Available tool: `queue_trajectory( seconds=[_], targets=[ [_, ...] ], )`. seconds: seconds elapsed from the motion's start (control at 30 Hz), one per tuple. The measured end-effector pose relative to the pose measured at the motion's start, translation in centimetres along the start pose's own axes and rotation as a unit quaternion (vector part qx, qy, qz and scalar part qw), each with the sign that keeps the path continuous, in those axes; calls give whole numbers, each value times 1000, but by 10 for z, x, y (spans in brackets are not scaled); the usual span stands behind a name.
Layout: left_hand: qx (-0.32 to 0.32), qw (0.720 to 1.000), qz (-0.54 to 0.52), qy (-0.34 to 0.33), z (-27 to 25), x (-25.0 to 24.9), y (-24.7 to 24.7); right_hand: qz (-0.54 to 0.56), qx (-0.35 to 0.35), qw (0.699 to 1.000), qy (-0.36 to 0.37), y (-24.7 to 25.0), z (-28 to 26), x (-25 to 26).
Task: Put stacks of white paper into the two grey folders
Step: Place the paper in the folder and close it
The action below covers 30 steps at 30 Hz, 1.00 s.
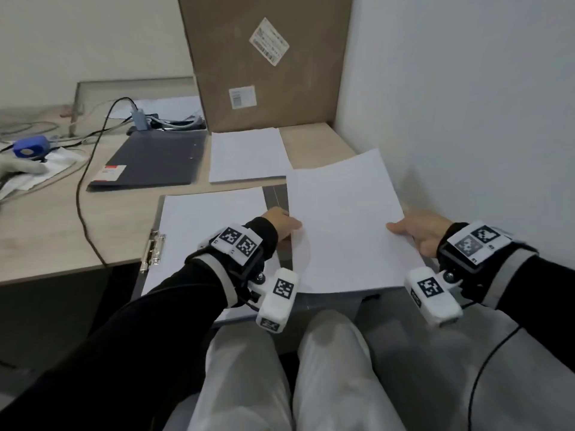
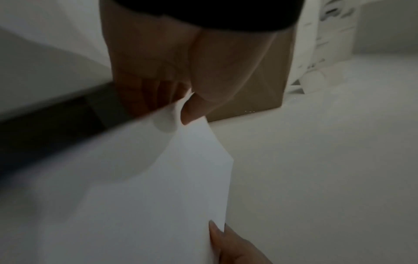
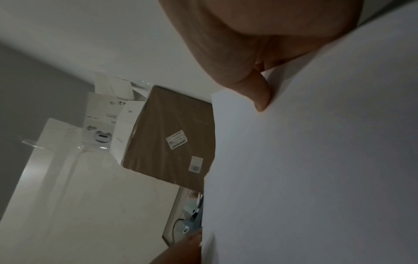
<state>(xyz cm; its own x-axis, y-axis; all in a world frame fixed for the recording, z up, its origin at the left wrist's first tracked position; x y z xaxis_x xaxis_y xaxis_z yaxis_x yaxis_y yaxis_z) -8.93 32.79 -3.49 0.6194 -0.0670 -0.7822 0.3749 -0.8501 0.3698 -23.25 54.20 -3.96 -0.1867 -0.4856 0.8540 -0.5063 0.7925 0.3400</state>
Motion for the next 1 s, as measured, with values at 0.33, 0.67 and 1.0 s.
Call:
queue_trajectory(
  seconds=[0.33, 0.67, 1.0],
  targets=[
    [-58, 911, 408, 14, 7, -4, 5, -65, -28, 997, -42, 36, 69, -77],
    [-34, 841, 538, -41, 14, 12, 22, -11, -6, 996, -85, 11, 7, -30],
    [-101, 946, 307, -41, 15, 1, 38, -1, 46, 994, -98, -3, 18, -24]
  ],
)
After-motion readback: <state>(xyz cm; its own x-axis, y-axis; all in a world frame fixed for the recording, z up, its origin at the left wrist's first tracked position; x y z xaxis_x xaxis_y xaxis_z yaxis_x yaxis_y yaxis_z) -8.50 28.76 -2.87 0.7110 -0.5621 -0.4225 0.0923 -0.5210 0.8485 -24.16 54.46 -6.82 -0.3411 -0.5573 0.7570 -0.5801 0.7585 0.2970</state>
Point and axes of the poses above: each hand's wrist, its own z-axis towards the middle knuckle, its own y-axis out of the back of the hand, x = y × z, the point moved 5 cm from there along z, towards the middle knuckle, and after that the axes turned 8 degrees about y, right-handed, at the moved point
